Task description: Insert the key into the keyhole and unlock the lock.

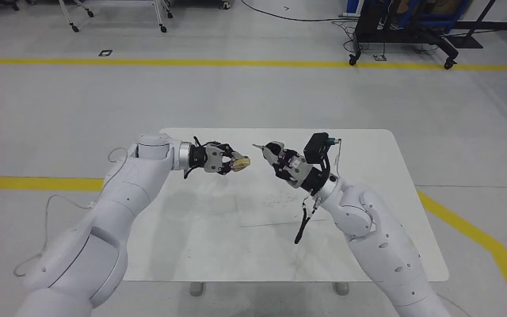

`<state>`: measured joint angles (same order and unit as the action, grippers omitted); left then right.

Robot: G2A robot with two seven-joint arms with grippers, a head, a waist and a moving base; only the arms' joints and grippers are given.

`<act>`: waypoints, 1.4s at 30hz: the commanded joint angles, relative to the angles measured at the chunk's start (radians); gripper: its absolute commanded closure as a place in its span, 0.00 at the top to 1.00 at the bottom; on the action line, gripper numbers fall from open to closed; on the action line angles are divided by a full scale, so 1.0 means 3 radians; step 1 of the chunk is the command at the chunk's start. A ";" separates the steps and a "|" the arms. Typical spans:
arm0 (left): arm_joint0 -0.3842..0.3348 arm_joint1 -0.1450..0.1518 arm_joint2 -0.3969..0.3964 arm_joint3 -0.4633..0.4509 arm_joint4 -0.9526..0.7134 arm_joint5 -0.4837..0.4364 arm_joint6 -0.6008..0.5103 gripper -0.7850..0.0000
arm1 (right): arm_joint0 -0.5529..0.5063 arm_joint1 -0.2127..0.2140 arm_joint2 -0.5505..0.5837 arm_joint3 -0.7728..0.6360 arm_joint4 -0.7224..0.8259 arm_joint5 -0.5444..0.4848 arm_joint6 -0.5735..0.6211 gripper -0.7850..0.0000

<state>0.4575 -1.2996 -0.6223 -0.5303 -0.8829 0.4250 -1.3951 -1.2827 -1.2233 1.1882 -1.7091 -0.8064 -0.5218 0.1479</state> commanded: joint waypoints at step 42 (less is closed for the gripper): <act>0.0218 0.0074 0.0050 -0.0332 0.0236 0.0688 0.0877 0.00 | 0.0182 0.0125 -0.0629 -0.0329 -0.3276 -0.0283 0.0506 0.00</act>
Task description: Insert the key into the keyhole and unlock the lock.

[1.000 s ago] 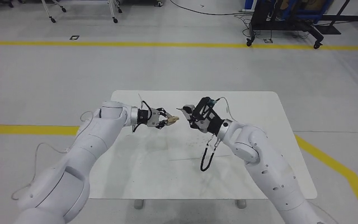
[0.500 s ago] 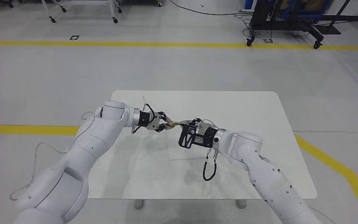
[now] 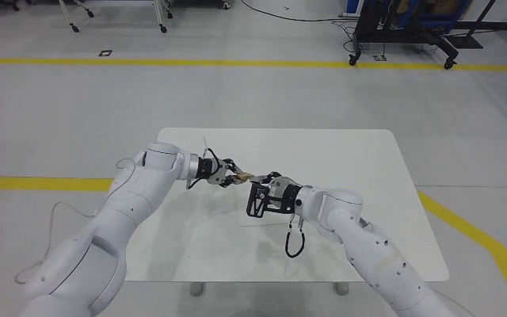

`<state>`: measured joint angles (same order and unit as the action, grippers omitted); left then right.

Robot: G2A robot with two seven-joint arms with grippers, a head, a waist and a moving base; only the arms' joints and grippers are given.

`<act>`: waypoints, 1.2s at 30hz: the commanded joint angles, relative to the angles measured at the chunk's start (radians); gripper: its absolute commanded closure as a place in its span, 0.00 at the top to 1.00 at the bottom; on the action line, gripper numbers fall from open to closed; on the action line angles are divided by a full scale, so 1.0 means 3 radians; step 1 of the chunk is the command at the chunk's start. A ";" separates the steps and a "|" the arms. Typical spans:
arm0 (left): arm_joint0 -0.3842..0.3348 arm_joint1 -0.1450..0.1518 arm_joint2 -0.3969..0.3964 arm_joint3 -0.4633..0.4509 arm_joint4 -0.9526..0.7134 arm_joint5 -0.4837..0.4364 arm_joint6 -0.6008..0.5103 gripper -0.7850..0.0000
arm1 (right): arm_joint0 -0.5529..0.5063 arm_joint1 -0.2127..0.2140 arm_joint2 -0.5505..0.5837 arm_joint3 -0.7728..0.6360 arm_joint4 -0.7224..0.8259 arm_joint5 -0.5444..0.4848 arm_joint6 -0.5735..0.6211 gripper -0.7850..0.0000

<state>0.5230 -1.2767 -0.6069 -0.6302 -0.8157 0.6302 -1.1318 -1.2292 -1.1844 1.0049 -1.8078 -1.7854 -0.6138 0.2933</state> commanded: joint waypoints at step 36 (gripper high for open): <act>0.0008 -0.0073 -0.0108 0.0076 0.0195 0.0046 -0.0008 0.00 | -0.0039 -0.0030 -0.0119 -0.0116 -0.0232 0.0104 0.0451 0.00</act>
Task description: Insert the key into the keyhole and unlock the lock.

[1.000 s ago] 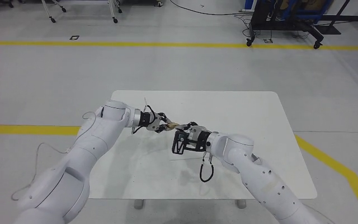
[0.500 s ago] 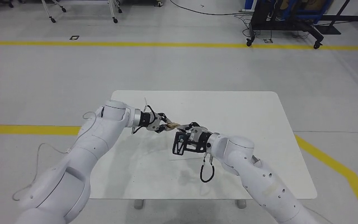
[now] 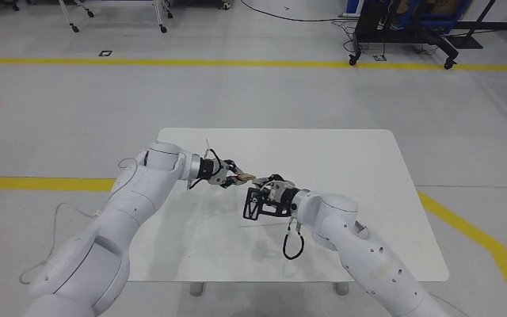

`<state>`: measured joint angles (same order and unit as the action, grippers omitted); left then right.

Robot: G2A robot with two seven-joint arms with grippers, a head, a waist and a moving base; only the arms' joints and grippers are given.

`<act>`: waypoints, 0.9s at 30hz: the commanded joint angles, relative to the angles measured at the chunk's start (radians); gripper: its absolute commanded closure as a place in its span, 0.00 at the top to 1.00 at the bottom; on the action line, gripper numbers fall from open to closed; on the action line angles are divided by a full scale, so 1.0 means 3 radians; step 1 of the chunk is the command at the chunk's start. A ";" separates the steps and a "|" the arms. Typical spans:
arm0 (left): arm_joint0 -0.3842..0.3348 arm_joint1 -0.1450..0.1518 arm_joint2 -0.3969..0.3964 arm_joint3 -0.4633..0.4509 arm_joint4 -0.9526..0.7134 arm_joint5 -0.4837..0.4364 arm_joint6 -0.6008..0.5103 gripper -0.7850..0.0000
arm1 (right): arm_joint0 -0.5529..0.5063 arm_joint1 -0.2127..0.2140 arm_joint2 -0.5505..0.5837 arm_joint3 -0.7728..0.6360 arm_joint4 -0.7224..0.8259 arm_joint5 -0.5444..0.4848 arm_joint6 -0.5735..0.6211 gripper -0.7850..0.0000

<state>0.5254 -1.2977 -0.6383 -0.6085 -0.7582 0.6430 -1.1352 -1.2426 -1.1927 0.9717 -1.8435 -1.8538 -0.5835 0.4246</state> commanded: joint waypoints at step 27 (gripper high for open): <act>-0.0021 -0.0055 -0.0030 0.0078 0.0177 0.0034 -0.0052 0.00 | 0.0126 -0.0077 -0.0170 0.0107 -0.0086 0.0082 0.0286 0.00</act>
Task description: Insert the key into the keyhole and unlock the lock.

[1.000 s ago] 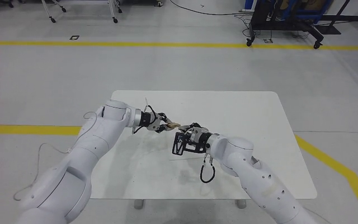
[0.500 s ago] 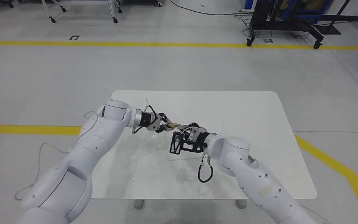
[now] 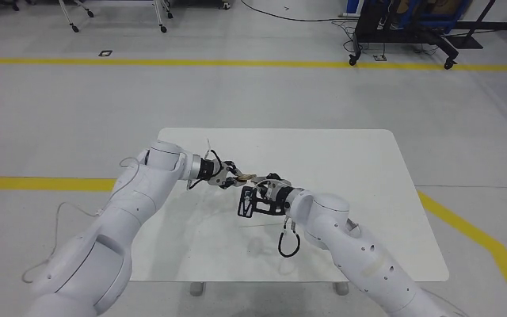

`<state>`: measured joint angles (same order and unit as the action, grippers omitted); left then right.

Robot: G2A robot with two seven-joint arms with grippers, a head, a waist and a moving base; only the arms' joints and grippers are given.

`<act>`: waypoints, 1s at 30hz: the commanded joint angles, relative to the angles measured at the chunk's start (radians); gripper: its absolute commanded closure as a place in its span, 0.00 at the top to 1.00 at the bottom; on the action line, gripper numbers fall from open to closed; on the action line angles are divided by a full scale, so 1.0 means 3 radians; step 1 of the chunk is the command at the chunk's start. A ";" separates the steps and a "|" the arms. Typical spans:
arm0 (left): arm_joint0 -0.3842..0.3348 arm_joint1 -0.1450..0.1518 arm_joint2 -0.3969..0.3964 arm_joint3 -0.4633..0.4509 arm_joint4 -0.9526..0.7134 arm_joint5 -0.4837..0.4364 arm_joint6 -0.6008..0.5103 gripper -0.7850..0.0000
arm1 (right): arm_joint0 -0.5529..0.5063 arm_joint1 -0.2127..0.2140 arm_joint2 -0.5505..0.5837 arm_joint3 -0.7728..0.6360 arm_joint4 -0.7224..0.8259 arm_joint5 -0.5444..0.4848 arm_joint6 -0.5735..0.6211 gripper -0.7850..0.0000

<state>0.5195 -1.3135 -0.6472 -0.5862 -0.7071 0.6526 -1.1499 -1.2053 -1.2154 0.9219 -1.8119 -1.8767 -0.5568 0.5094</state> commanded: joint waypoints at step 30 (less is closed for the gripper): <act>-0.0036 -0.0043 0.0018 0.0062 0.0293 -0.0119 -0.0167 0.00 | 0.0011 -0.0004 -0.0054 0.0012 -0.0200 -0.0271 -0.0137 0.00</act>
<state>0.5088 -1.3260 -0.6415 -0.5681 -0.6211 0.6181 -1.1988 -1.2037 -1.2157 0.9075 -1.8101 -1.9367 -0.6396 0.4673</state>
